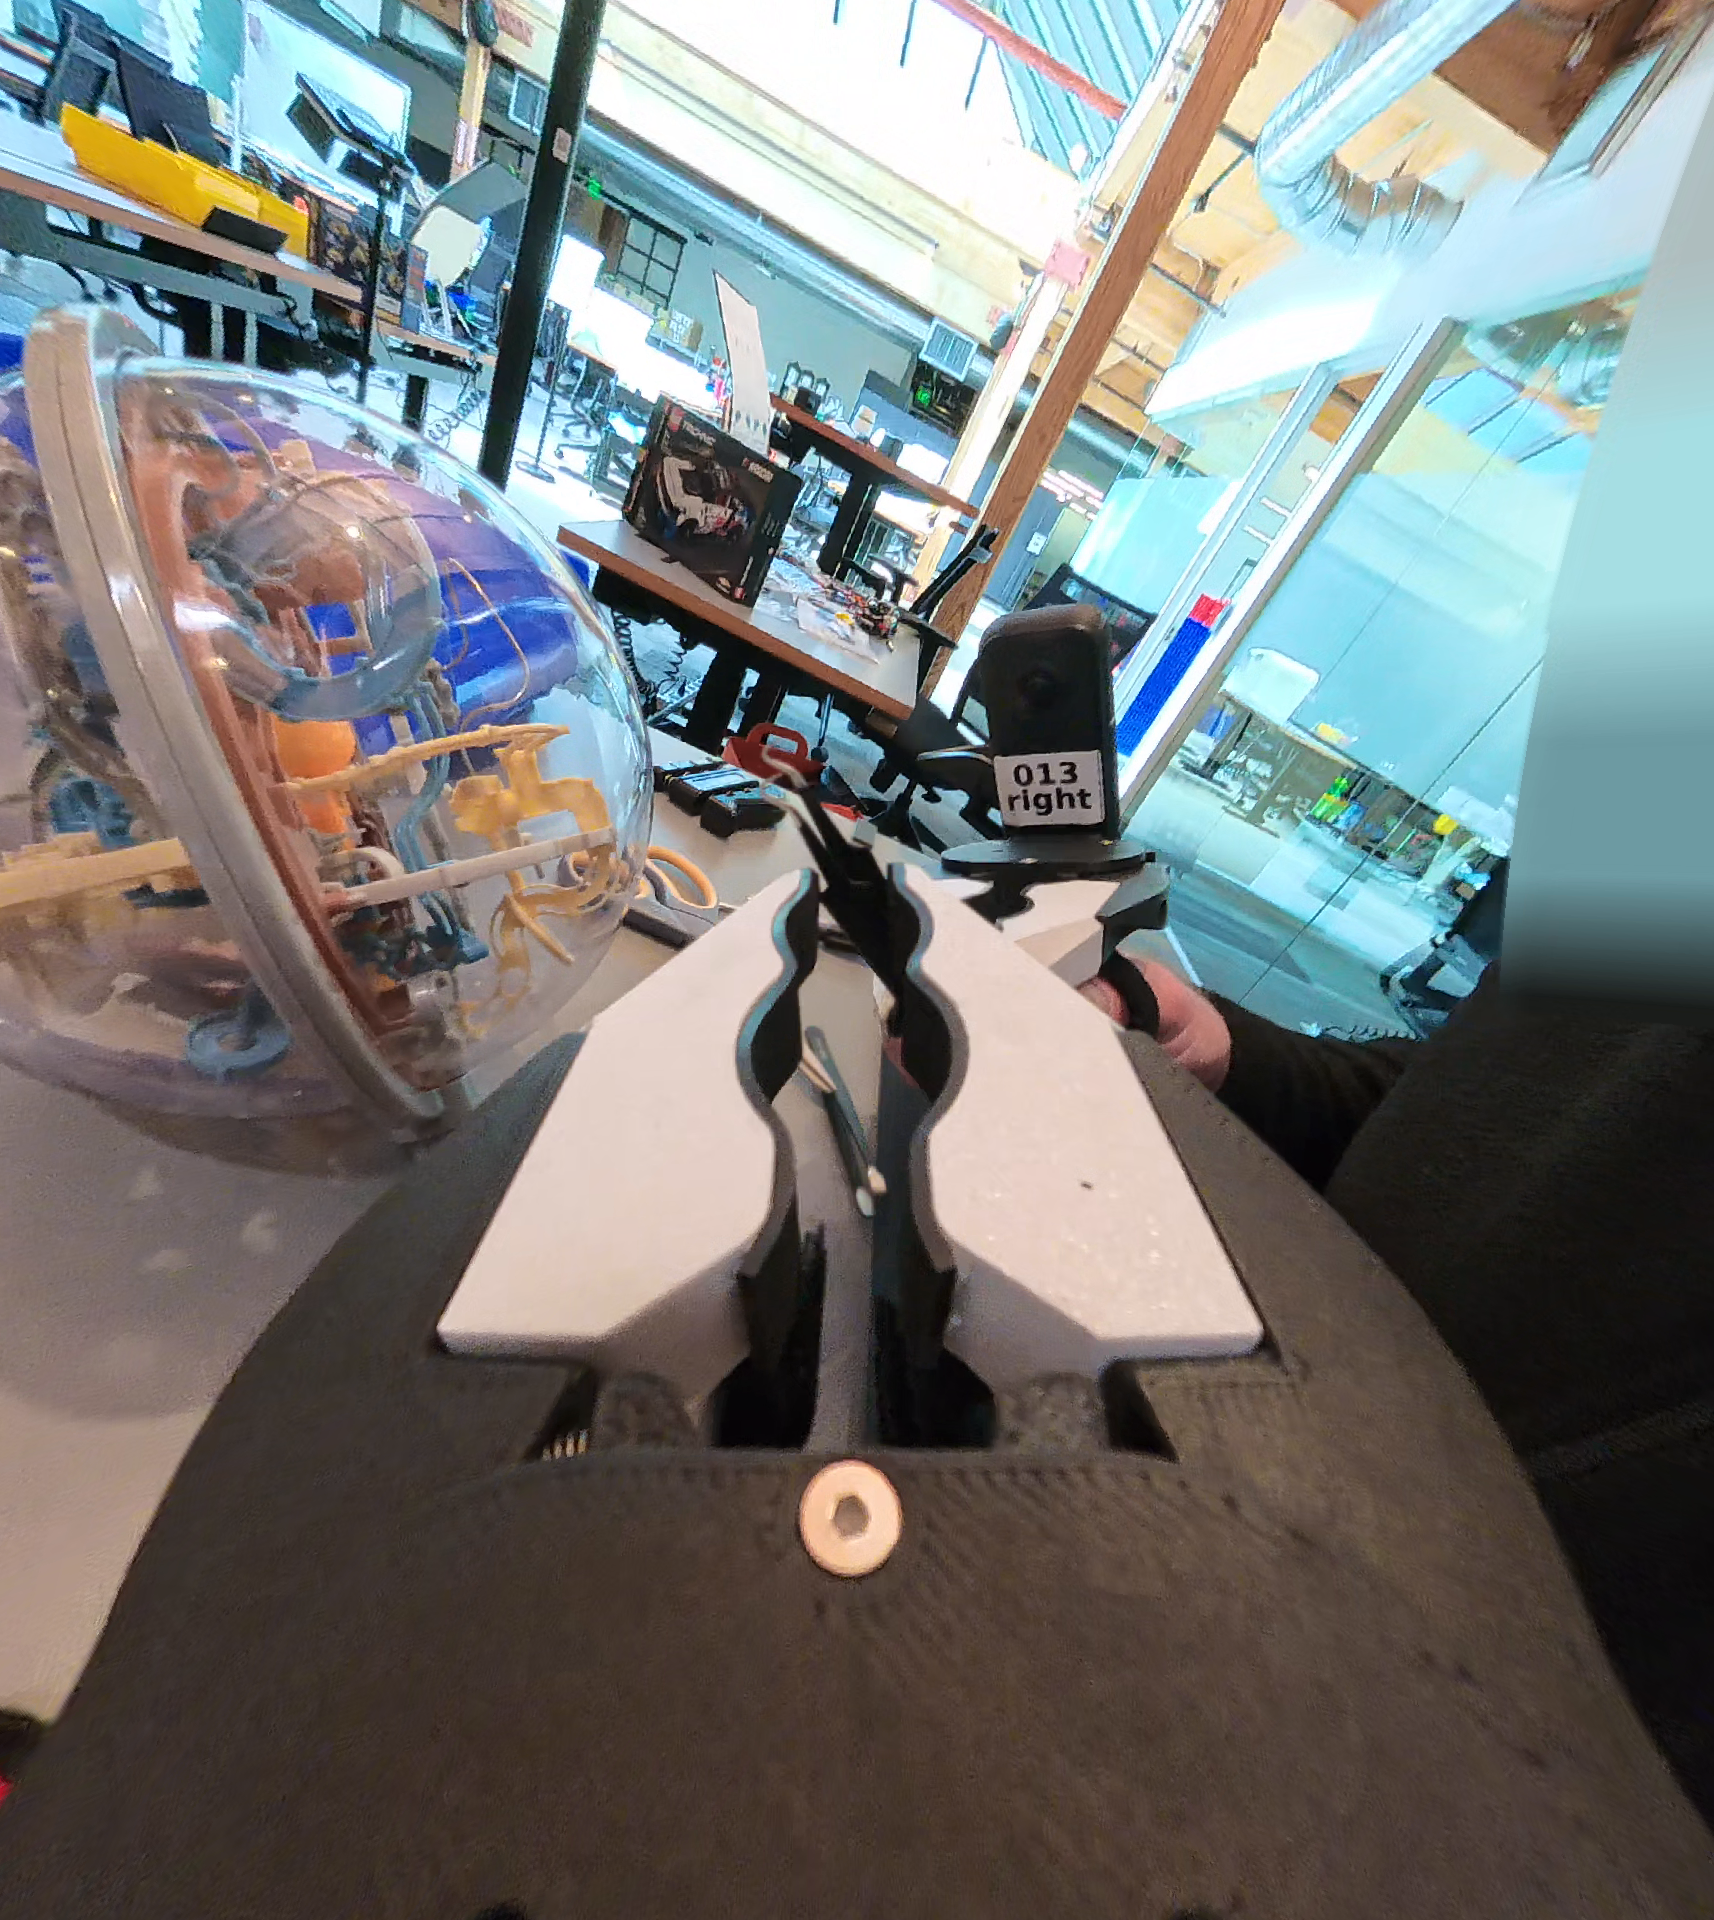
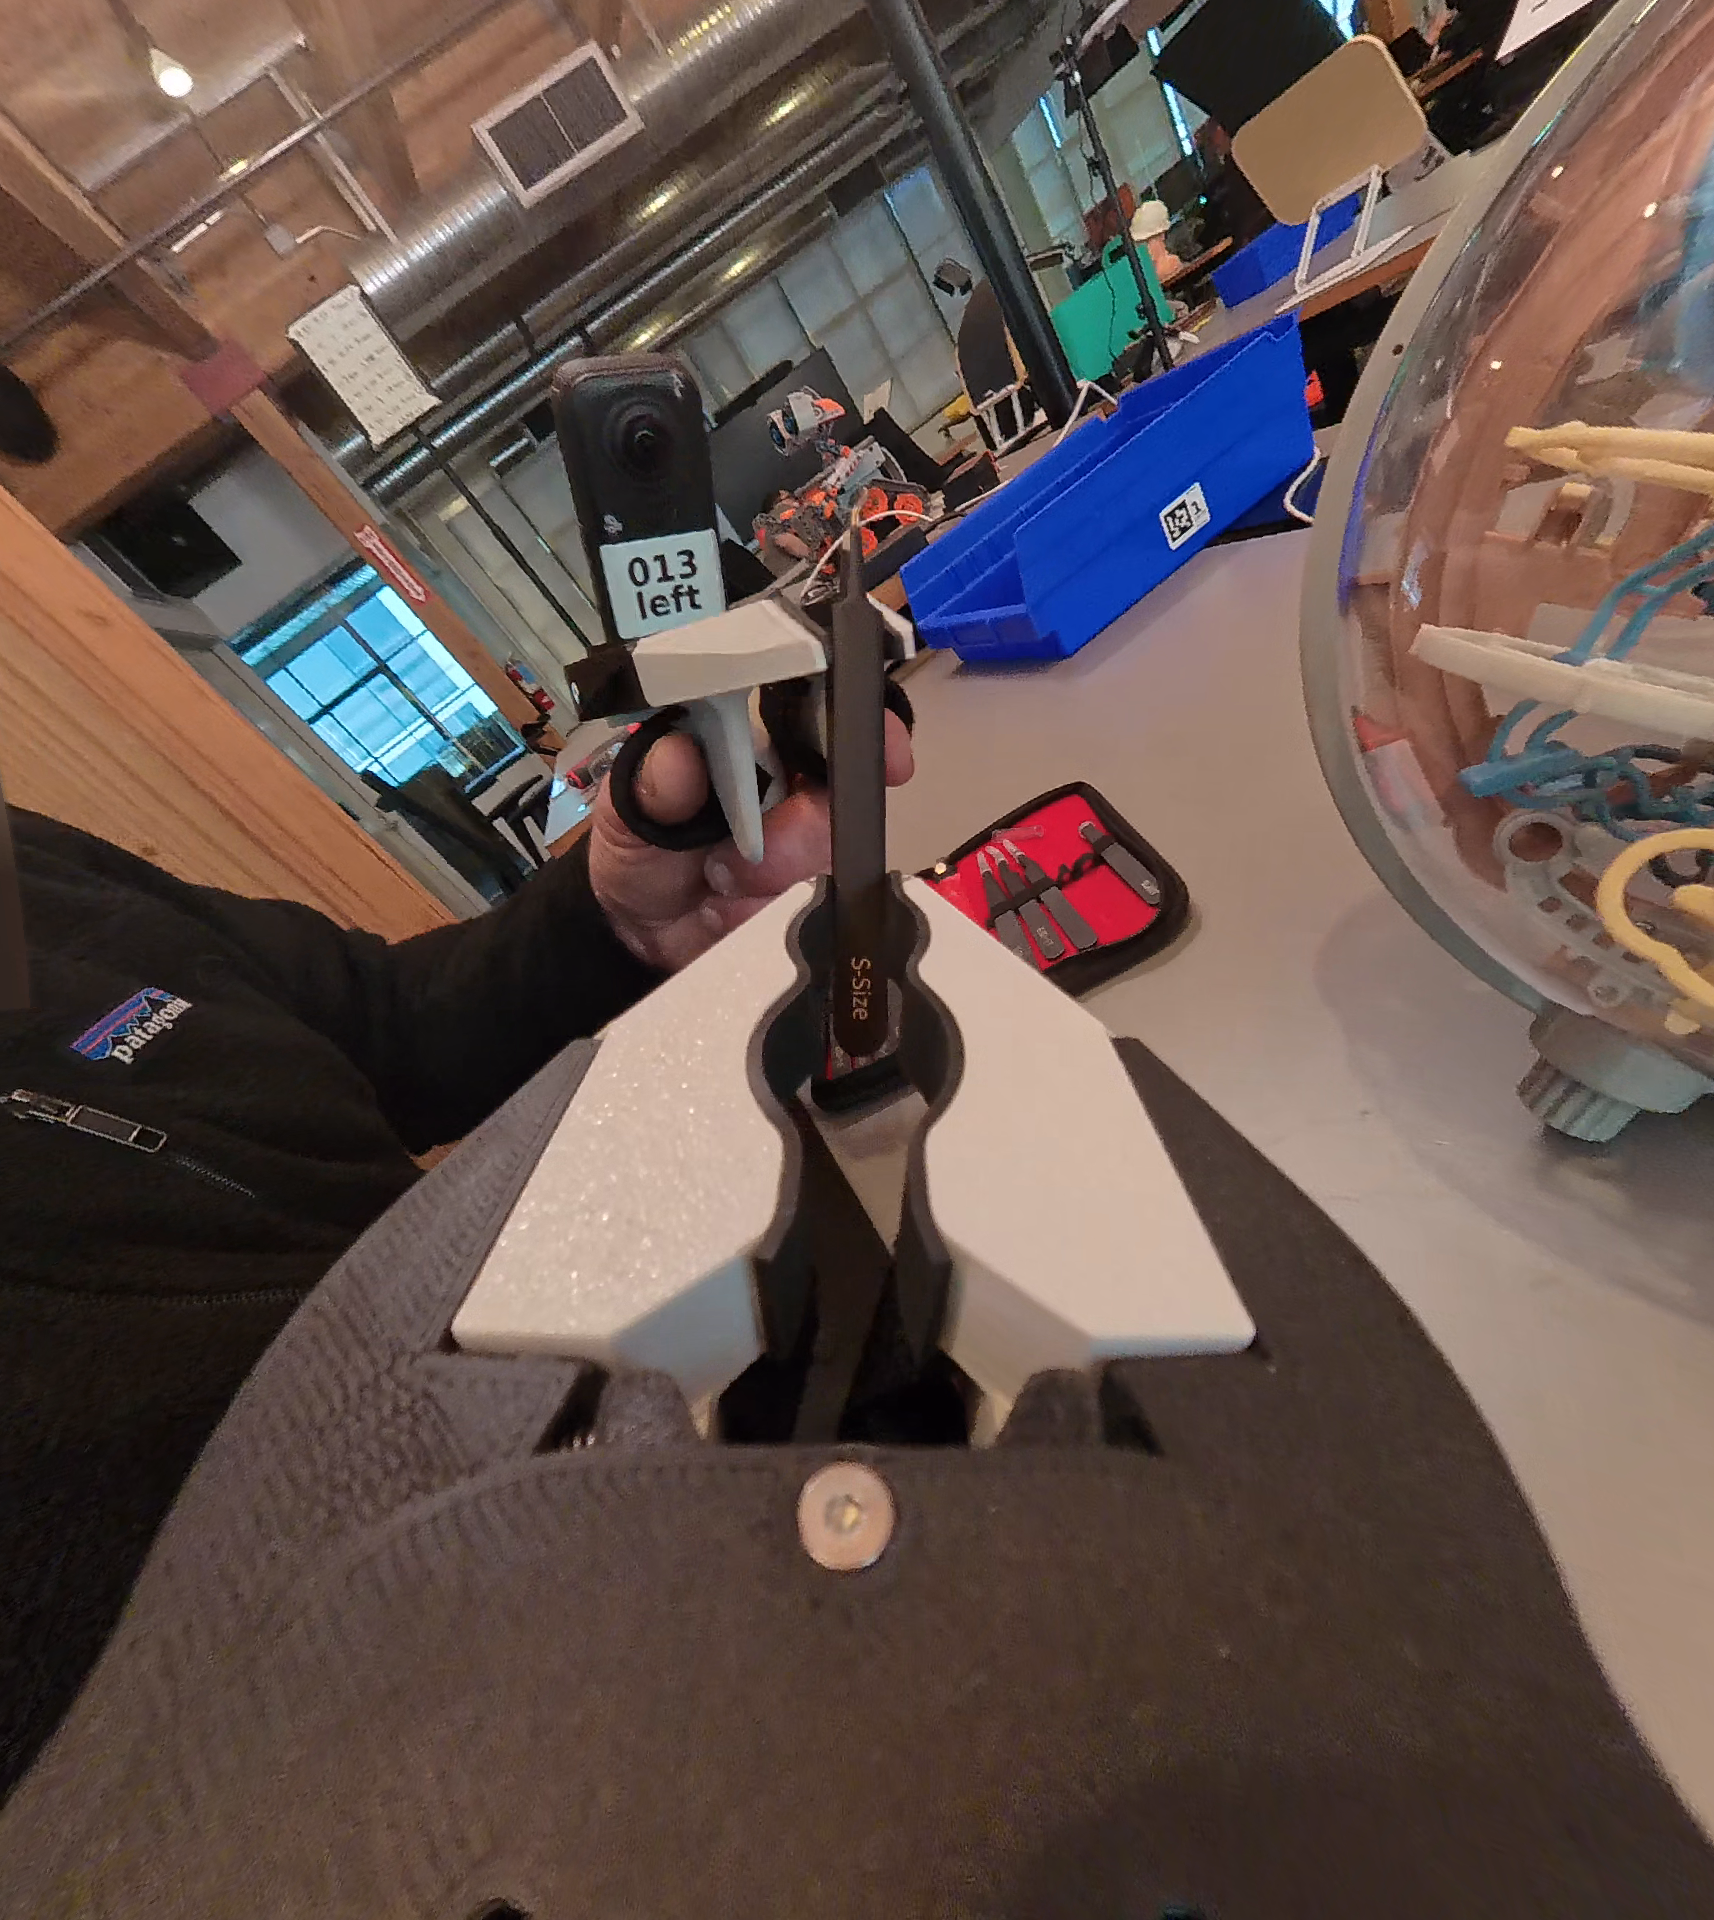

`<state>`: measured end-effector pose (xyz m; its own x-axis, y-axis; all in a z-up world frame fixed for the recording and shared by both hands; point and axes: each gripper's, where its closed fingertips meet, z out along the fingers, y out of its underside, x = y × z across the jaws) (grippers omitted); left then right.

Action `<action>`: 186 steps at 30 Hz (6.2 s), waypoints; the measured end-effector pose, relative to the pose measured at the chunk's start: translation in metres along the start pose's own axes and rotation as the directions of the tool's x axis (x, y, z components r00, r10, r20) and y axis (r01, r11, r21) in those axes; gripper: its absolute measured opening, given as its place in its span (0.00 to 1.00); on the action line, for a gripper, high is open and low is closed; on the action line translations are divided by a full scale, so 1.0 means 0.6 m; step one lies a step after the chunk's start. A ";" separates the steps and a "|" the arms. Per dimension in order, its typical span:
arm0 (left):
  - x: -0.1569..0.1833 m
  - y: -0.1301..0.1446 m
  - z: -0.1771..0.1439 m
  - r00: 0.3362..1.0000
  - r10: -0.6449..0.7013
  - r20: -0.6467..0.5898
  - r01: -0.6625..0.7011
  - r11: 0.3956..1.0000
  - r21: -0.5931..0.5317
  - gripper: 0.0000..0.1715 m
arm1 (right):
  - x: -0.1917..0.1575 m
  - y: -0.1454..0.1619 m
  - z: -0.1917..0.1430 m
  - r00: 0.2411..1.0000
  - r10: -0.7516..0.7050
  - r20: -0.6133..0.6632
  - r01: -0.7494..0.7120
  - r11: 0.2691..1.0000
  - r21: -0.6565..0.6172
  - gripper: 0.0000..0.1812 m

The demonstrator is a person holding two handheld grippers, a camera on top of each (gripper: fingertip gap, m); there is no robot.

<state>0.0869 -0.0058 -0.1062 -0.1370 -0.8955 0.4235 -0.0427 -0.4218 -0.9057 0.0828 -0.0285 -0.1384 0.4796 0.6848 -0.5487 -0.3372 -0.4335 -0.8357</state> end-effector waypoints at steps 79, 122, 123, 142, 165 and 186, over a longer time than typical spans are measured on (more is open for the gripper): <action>-0.128 -0.062 0.118 0.930 0.307 0.202 -0.247 0.929 -0.276 0.59 | 0.090 -0.069 -0.193 0.811 -0.504 -0.298 0.414 0.854 -0.315 0.04; -0.129 -0.052 0.139 0.920 0.348 0.180 -0.298 0.920 -0.255 0.61 | 0.087 -0.021 -0.153 0.737 -0.622 -0.264 0.446 0.742 -0.500 0.04; -0.129 -0.052 0.139 0.920 0.348 0.180 -0.298 0.920 -0.255 0.61 | 0.087 -0.021 -0.153 0.734 -0.626 -0.264 0.448 0.738 -0.504 0.04; -0.129 -0.042 0.140 0.897 0.394 0.199 -0.344 0.907 -0.243 0.61 | 0.096 -0.033 -0.149 0.287 -0.947 -0.146 0.573 0.292 -0.766 0.04; -0.103 -0.029 0.111 0.741 0.633 0.224 -0.570 0.769 -0.288 0.60 | 0.126 -0.012 -0.134 0.646 -0.759 0.086 0.492 0.327 -0.807 0.04; -0.061 0.091 0.140 0.423 0.901 0.099 -0.758 0.412 -0.506 0.04 | 0.117 -0.013 -0.114 0.663 -0.748 0.026 0.473 0.393 -0.789 0.04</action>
<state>0.1725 -0.0079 -0.1698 0.0012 -0.7730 -0.6344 -0.4143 0.5770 -0.7039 0.1749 -0.0170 -0.1720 0.5491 0.7938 0.2614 0.7335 -0.3079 -0.6060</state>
